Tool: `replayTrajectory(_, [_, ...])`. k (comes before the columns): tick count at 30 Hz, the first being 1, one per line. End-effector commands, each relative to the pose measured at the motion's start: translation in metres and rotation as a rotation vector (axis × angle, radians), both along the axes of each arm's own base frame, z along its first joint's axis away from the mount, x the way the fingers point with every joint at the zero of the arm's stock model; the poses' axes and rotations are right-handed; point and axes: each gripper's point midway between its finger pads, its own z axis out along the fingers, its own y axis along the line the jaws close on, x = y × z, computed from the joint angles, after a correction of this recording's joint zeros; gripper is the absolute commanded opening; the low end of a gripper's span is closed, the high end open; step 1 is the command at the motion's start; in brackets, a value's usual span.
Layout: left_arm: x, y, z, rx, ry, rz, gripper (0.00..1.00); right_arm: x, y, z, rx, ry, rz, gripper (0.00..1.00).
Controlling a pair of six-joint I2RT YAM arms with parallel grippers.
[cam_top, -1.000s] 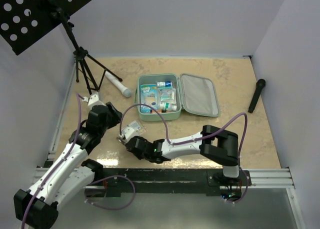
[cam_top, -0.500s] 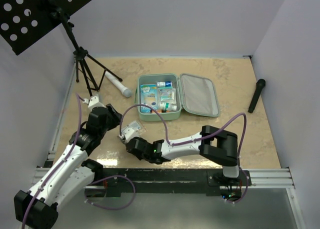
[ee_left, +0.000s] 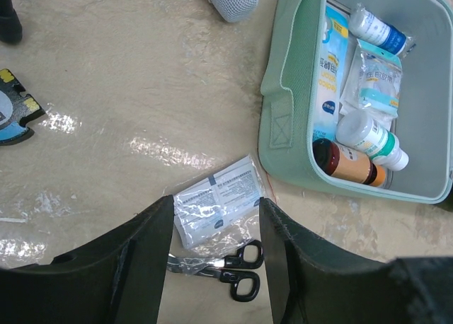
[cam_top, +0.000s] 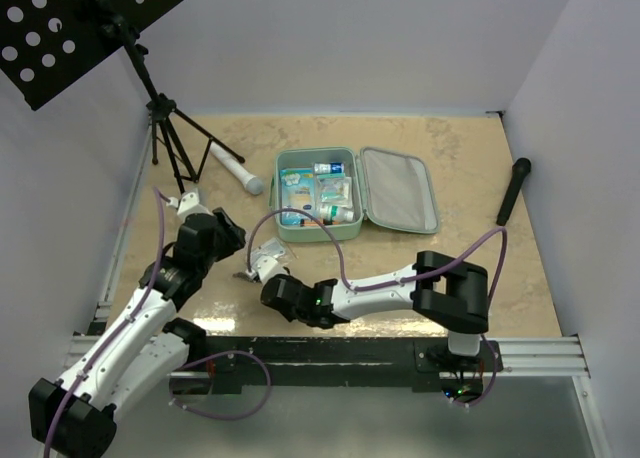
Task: Organize the medicine kit
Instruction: Move the scissors to the center of the board.
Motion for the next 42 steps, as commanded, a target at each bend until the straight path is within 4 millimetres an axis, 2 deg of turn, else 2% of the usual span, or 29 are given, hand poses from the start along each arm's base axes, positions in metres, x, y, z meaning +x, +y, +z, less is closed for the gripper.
replayTrajectory(1, [0.012, -0.005, 0.022, -0.034, -0.060, 0.002, 0.56, -0.005, -0.016, 0.026, 0.019, 0.013, 0.002, 0.00])
replayTrajectory(6, [0.016, -0.005, 0.025, -0.032, -0.070, 0.004, 0.56, -0.004, -0.021, 0.054, 0.066, -0.004, -0.014, 0.00])
replayTrajectory(10, [0.018, -0.005, 0.029, -0.031, -0.080, 0.008, 0.56, 0.003, -0.009, 0.064, 0.116, -0.032, -0.028, 0.44])
replayTrajectory(12, [0.019, -0.004, 0.034, -0.029, -0.088, 0.014, 0.56, 0.010, -0.001, 0.057, 0.102, -0.044, -0.038, 0.50])
replayTrajectory(15, [0.018, 0.002, 0.036, -0.011, -0.082, 0.039, 0.56, 0.023, 0.011, 0.046, 0.096, -0.043, -0.046, 0.50])
replayTrajectory(19, [0.015, 0.014, 0.041, 0.021, -0.083, 0.086, 0.56, 0.037, 0.019, 0.046, 0.118, -0.058, -0.050, 0.49])
replayTrajectory(21, [0.013, 0.016, 0.041, 0.024, -0.085, 0.089, 0.56, 0.048, 0.028, 0.055, 0.160, -0.070, -0.058, 0.50])
replayTrajectory(27, [0.010, 0.015, 0.034, 0.022, -0.069, 0.081, 0.55, 0.072, 0.037, 0.061, 0.177, -0.095, -0.068, 0.50])
replayTrajectory(31, [0.007, 0.016, 0.031, 0.024, -0.066, 0.081, 0.55, 0.076, 0.039, 0.047, 0.159, -0.076, -0.050, 0.50])
replayTrajectory(35, [0.006, 0.016, 0.029, 0.023, -0.062, 0.081, 0.55, 0.070, 0.040, 0.031, 0.140, -0.040, -0.027, 0.49])
replayTrajectory(42, [0.005, 0.015, 0.022, 0.020, -0.052, 0.078, 0.56, 0.059, 0.027, 0.012, 0.117, 0.010, -0.024, 0.45])
